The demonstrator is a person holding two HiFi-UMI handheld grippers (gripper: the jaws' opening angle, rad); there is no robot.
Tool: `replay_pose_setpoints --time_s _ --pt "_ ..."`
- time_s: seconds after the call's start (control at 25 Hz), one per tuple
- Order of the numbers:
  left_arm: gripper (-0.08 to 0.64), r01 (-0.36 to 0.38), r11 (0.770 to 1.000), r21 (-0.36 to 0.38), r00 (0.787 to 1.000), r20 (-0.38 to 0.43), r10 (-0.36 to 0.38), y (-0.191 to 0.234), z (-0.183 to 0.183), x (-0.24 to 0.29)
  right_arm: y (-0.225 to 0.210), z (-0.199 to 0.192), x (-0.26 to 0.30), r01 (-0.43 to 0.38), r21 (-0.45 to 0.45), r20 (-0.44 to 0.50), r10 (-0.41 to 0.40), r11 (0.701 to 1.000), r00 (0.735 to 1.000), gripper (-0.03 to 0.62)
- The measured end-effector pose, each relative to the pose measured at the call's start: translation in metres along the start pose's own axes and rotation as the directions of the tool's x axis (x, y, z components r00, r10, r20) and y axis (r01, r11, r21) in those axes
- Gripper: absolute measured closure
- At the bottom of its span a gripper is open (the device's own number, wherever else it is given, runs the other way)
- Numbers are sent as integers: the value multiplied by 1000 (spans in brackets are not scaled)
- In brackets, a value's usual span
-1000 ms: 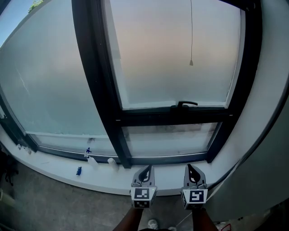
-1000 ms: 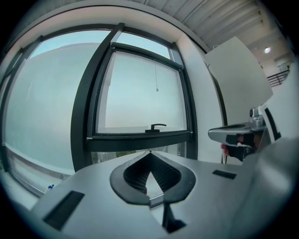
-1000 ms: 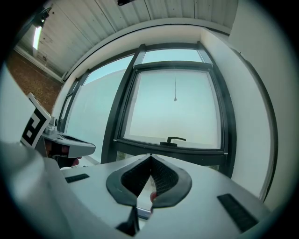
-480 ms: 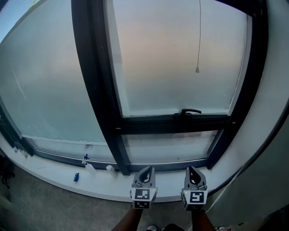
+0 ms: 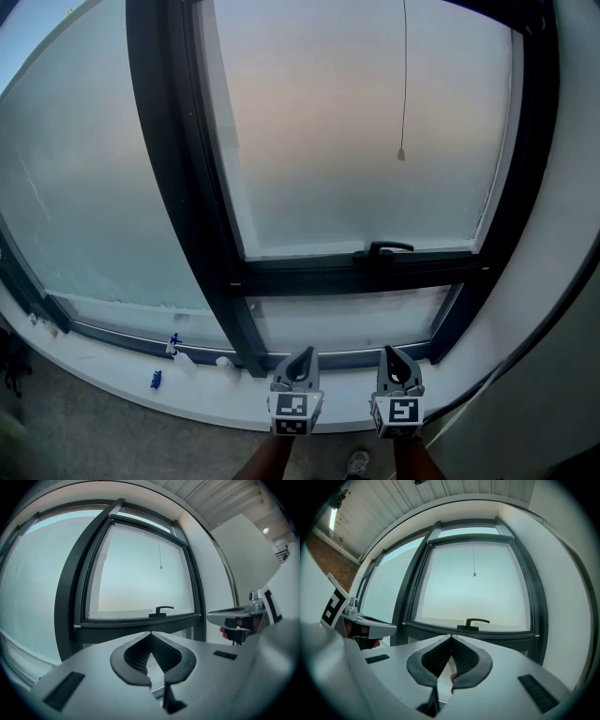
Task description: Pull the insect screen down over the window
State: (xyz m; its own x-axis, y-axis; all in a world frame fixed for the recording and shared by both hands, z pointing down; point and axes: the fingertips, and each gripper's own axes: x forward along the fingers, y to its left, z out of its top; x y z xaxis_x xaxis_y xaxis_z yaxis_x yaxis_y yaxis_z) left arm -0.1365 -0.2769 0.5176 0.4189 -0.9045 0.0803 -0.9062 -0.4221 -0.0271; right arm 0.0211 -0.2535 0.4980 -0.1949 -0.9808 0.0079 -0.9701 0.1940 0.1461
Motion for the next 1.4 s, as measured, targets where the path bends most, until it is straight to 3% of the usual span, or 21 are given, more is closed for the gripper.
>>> replay_pose_setpoints --time_s 0.16,0.32,0.56,0.84,1.08,1.4 --pt "565 -7 1000 6 1000 -7 7 -6 3 21 -14 8 19 -25 7 52 25 1000 998 589" --pt "565 -26 999 31 1000 2 26 -12 9 46 -30 1 36 -33 38 39 32 999 999 589" --pt "565 -62 998 11 998 34 61 -18 30 79 -46 8 64 -80 42 41 78 996 996 589" --pt "565 -103 995 3 994 38 103 -22 45 109 -78 20 93 -73 66 92 67 995 994 589" --pt "565 -107 994 -13 990 90 107 -21 63 123 -87 29 112 -101 59 117 93 993 989 589" --pt "565 -82 997 11 982 169 79 -10 106 142 -95 69 133 -67 38 205 58 997 977 589"
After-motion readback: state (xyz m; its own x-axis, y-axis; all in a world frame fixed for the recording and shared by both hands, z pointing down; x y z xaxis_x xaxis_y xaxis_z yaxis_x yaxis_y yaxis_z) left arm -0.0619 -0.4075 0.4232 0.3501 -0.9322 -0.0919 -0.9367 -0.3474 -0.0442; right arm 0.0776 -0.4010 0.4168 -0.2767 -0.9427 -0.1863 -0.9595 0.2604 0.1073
